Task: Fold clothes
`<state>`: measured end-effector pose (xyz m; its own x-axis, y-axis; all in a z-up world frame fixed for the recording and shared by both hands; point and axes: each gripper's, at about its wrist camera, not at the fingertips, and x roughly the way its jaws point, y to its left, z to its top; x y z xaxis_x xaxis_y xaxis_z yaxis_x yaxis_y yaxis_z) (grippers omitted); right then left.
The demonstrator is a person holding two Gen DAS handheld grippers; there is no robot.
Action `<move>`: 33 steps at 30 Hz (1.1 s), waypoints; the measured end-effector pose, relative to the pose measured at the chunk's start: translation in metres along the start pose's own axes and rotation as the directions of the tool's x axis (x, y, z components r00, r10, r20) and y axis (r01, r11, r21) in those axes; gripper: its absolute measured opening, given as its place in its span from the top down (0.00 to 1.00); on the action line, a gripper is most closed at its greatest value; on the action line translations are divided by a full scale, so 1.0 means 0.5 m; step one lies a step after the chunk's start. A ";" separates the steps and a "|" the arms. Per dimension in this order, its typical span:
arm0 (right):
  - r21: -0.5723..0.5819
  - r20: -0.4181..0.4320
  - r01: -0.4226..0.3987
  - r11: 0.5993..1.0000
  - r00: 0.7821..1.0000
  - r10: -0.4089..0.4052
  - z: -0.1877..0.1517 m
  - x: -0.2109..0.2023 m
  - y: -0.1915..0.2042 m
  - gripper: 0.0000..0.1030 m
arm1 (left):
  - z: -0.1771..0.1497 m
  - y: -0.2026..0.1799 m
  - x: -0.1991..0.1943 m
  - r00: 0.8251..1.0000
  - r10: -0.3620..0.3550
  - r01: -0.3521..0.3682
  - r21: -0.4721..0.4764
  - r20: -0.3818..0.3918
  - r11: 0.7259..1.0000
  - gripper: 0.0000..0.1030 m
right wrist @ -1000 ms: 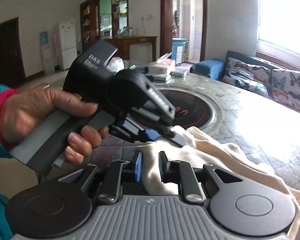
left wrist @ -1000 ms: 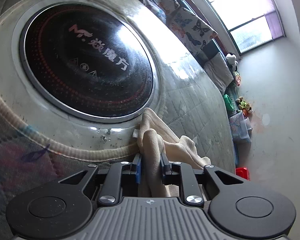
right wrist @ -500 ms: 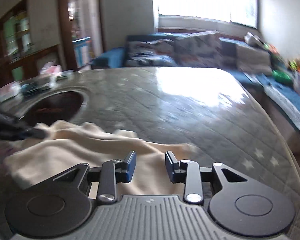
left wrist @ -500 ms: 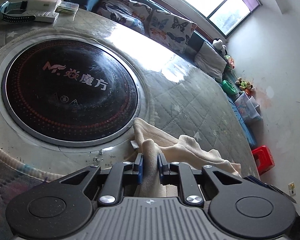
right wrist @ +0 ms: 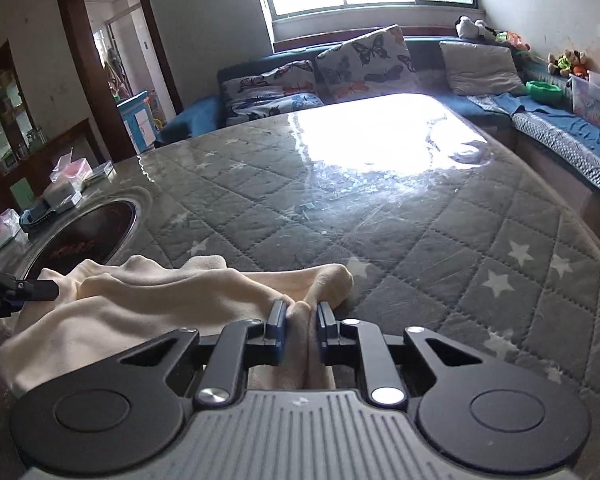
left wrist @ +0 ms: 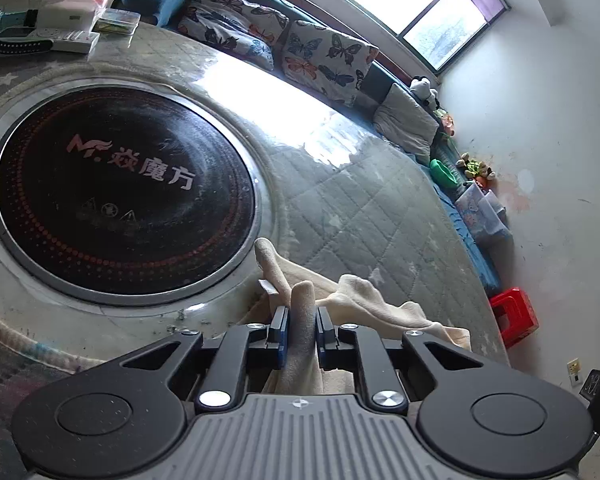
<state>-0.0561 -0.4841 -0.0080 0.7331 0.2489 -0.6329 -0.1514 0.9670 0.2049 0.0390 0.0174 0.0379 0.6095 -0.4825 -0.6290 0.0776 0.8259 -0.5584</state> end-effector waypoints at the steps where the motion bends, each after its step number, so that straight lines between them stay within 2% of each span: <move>1: -0.006 0.008 -0.001 1.000 1.000 0.001 0.000 -0.006 0.002 0.89 | 0.002 -0.004 -0.001 1.000 -0.002 0.002 0.006 0.002 1.000 0.86; 6: -0.029 0.082 -0.004 1.000 0.997 0.006 0.015 -0.051 0.008 0.90 | 0.014 -0.027 -0.004 1.000 -0.024 0.024 0.036 0.015 0.999 0.88; 14: -0.085 0.189 0.066 0.994 0.981 -0.049 0.050 -0.118 0.011 0.90 | 0.033 -0.095 0.027 0.996 -0.087 0.085 0.091 0.013 0.992 0.89; 24: -0.064 0.229 0.154 0.986 0.964 -0.135 0.070 -0.141 -0.032 0.90 | 0.044 -0.169 0.102 0.994 -0.110 0.111 0.119 -0.014 0.987 0.90; 33: -0.032 0.267 0.256 0.966 0.934 -0.238 0.110 -0.161 -0.105 0.90 | 0.057 -0.279 0.181 0.987 -0.152 0.158 0.185 -0.050 0.970 0.90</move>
<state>-0.0707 -0.5579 0.0731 0.8979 -0.0125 -0.4401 0.0198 0.9997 0.0119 0.1059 -0.1329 0.0743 0.5505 -0.6162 -0.5632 0.3176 0.7785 -0.5413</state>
